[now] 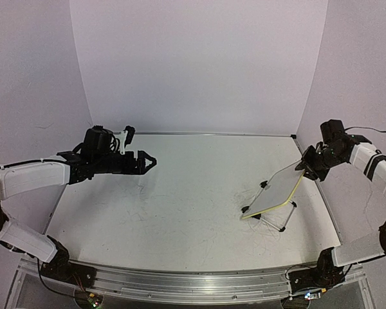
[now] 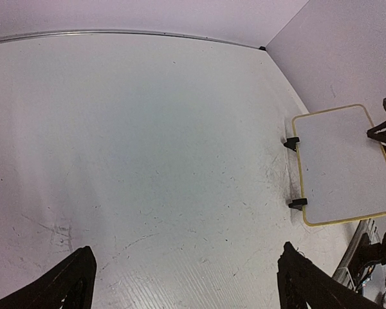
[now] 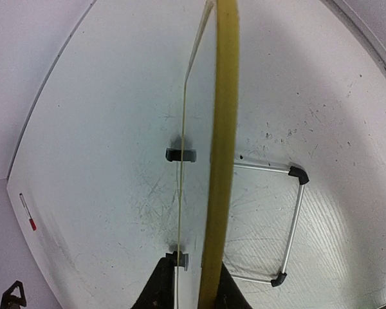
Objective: Write a sentence on the whiteboard
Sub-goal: Move the whiteboard stand to the center of the board.
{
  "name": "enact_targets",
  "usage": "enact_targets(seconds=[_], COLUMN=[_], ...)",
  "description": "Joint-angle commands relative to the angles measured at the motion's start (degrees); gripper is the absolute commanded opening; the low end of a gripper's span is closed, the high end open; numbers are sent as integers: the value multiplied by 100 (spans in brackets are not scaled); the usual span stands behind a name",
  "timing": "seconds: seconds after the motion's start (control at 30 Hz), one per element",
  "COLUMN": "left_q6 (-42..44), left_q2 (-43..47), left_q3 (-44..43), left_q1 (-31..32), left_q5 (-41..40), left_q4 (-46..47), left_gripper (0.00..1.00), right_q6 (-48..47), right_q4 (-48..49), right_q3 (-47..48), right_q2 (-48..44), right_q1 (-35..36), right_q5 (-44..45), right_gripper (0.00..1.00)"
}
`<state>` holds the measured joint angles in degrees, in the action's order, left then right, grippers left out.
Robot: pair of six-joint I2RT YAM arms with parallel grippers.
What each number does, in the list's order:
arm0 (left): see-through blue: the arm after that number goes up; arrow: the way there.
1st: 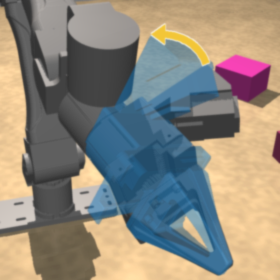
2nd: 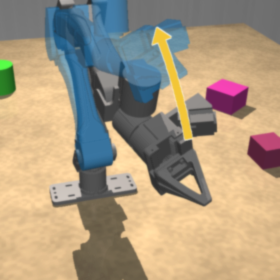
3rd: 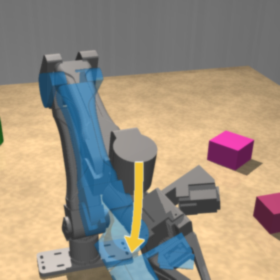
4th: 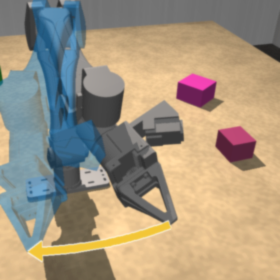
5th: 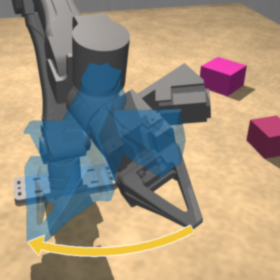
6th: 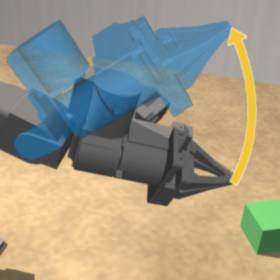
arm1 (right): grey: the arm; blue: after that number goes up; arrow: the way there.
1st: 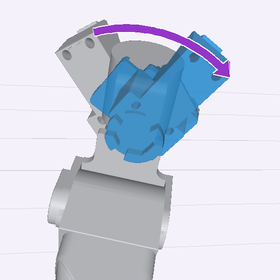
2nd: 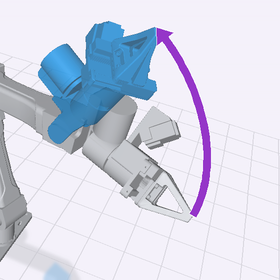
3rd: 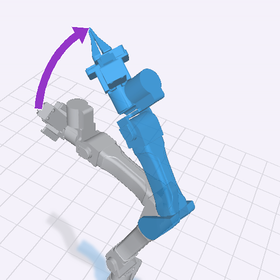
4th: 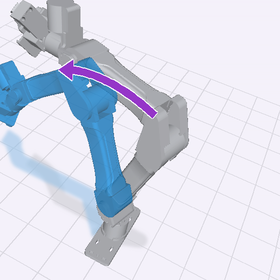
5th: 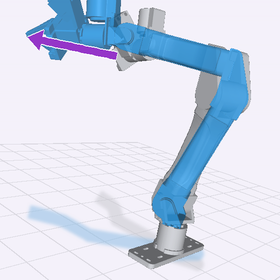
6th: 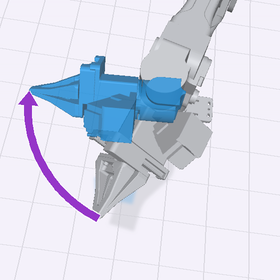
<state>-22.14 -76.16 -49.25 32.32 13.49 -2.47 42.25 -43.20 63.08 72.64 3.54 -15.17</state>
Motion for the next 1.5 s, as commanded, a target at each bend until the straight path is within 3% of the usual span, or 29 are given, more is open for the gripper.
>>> enact_targets(seconds=[0.0,0.1,0.2,0.3,0.47,0.57,0.93,1.3,1.47], left_q6=[131,133,140,149,150,140,175,193,238], left_q2=[54,23,-11,0,59,141,158,355,351], left_q3=[-89,-96,-116,-111,-79,-34,-153,-174,-217], left_q1=[13,18,14,15,17,12,15,13,12], left_q5=[53,56,84,82,57,10,-31,-77,307], left_q4=[185,185,186,191,185,185,141,63,95], left_gripper=[99,99,99,100,99,99,99,99,99], right_q6=[-394,-555,-790,-1052,-1583,-1926,-2849,-4280,-4869], right_q4=[225,198,6,-78,-171,-171,-218,-1184,-1330], right_q3=[-129,-267,-340,-388,-415,-461,64,1934,2702], right_q2=[-87,-118,-50,-6,363,496,1374,3020,3716], right_q1=[-24,-23,-22,-25,-24,-17,404,2089,2872], right_q5=[-420,-703,-874,-972,-1375,-1577,-2161,-1940,-1659], right_gripper=[38,43,41,32,8,0,0,0,0])
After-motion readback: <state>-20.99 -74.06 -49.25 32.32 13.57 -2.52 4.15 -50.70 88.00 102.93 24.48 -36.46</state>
